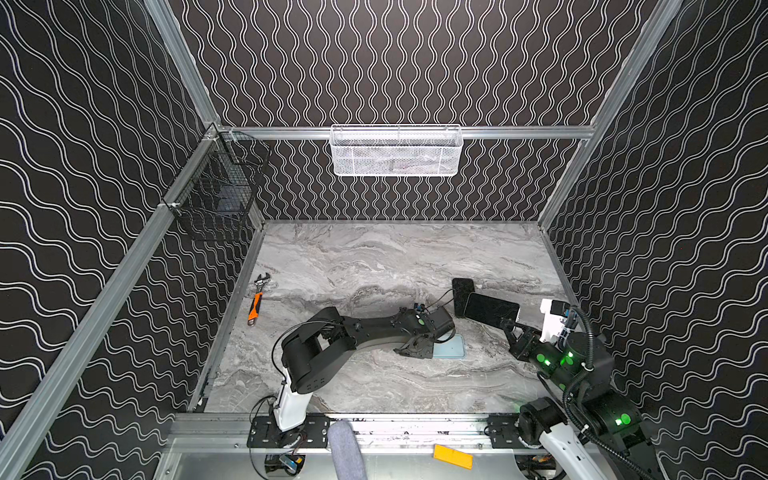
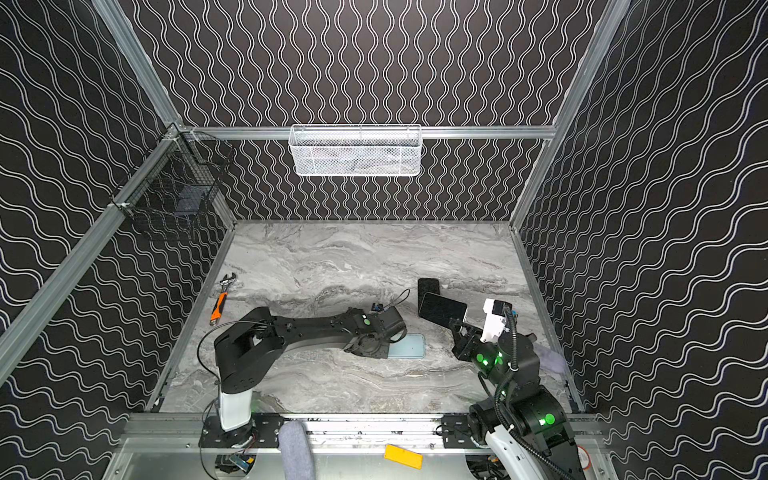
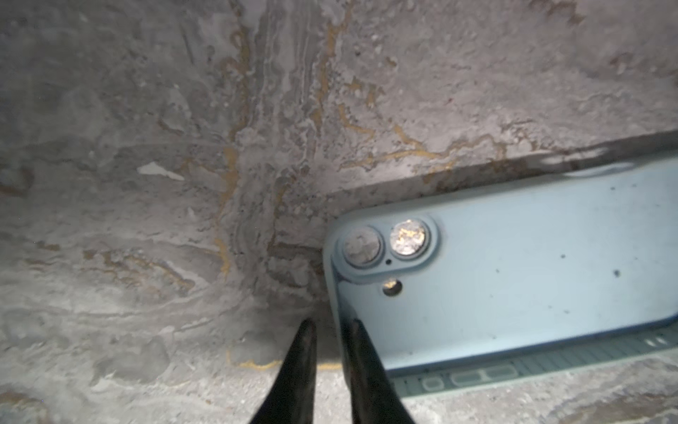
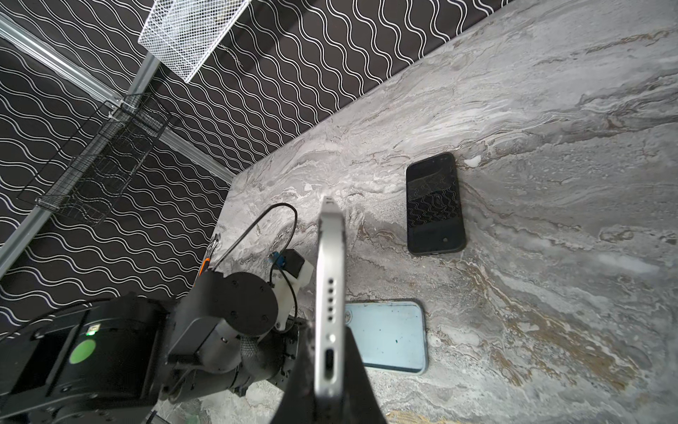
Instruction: Put the phone into the phone case
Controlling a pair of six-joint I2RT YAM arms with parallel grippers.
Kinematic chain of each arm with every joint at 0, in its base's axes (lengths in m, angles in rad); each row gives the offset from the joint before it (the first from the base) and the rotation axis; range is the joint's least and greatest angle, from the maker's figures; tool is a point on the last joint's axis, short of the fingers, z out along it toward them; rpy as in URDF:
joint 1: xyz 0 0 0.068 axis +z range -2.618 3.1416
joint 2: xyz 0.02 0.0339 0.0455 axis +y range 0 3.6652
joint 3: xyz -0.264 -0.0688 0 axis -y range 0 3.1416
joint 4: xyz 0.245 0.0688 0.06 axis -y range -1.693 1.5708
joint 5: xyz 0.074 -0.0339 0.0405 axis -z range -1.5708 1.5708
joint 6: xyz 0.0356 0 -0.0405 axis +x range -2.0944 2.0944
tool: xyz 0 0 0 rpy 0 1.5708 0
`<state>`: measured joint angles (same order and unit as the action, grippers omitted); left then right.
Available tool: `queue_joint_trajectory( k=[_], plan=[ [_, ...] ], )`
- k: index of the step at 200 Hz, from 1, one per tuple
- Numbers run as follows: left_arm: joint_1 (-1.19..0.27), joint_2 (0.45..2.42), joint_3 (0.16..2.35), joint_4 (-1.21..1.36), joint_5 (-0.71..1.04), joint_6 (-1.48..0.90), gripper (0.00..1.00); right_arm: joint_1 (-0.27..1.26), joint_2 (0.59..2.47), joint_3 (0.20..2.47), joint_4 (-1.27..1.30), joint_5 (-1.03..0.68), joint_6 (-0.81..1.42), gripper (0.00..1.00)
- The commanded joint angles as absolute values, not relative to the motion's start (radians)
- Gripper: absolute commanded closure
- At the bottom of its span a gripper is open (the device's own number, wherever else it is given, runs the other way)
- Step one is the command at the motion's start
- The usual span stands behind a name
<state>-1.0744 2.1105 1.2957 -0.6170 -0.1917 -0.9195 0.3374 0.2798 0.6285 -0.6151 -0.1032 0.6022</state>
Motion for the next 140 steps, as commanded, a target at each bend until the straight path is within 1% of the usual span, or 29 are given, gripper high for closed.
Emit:
queue_joint_trajectory(
  k=[1, 9, 48, 103, 140],
  plan=[
    [-1.062, 2.117, 1.290, -0.593, -0.200, -0.923, 0.85, 0.337, 0.282, 0.623, -0.527, -0.118, 0.607, 1.00],
    [-1.056, 2.116, 1.287, -0.587, -0.197, -0.921, 0.88, 0.336, 0.285, 0.622, -0.524, -0.120, 0.607, 1.00],
    [-1.017, 2.106, 1.273, -0.585, -0.206, -0.901, 0.96, 0.336, 0.305, 0.620, -0.507, -0.136, 0.611, 1.00],
    [-0.915, 1.966, 1.180, -0.630, -0.274, -0.827, 0.97, 0.336, 0.338, 0.614, -0.475, -0.161, 0.609, 1.00],
    [-0.823, 1.884, 1.081, -0.607, -0.253, -0.757, 0.97, 0.336, 0.383, 0.570, -0.410, -0.200, 0.617, 1.00]
  ],
)
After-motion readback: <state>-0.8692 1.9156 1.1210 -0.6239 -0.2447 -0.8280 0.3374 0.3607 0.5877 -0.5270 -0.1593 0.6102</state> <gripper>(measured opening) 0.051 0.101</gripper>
